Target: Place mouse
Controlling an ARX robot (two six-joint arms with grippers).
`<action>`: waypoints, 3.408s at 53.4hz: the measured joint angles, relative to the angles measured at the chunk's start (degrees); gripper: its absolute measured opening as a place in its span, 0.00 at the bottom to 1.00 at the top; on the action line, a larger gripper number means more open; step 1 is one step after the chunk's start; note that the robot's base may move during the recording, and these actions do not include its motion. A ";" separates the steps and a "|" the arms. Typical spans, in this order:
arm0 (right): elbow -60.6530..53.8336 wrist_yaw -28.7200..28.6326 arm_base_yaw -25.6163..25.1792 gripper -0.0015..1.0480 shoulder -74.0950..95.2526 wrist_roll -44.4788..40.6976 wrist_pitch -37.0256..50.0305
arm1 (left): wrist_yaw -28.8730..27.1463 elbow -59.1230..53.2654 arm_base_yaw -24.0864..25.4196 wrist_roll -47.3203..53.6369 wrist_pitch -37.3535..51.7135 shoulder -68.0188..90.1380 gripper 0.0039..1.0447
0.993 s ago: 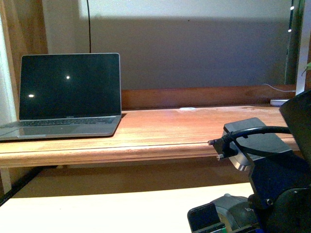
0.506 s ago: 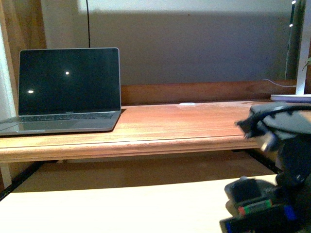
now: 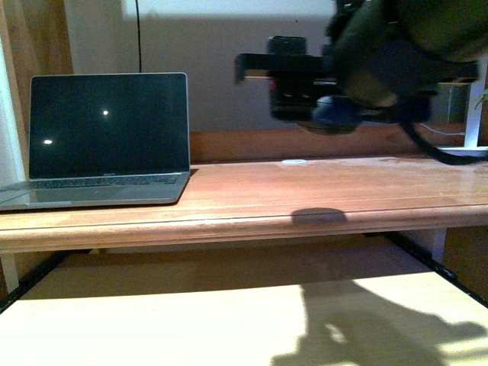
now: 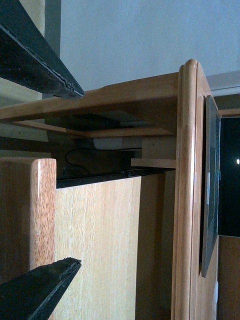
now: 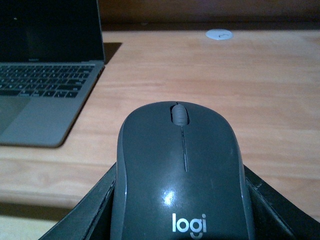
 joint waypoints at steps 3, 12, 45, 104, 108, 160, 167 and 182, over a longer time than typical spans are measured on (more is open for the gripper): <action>4.44 1.70 0.66 0.53 4.22 0.28 -0.07 | 0.00 0.00 0.00 0.00 0.00 0.00 0.92; 19.87 8.02 3.26 0.53 20.44 0.09 -0.52 | 0.00 0.00 0.00 0.00 0.00 0.00 0.93; 36.15 15.43 3.10 0.82 39.69 -1.62 1.07 | 0.00 0.00 0.00 0.02 0.00 0.00 0.93; -56.98 -93.94 -54.93 0.93 -24.13 -15.37 26.38 | 0.00 0.00 0.00 0.02 0.00 0.00 0.93; -56.11 -99.84 -59.08 0.93 -25.55 -23.85 14.03 | 0.00 0.00 0.00 0.02 0.00 0.00 0.93; -52.89 -57.53 -20.87 0.93 3.43 -16.06 55.84 | 0.00 0.00 0.00 0.02 0.00 0.00 0.93; -44.61 -45.55 -16.06 0.93 11.67 -13.94 56.54 | 0.00 0.00 0.00 0.02 0.00 0.00 0.93; -28.65 -26.43 -10.36 0.93 22.58 -10.99 53.16 | 0.00 0.00 0.00 0.02 0.00 0.00 0.93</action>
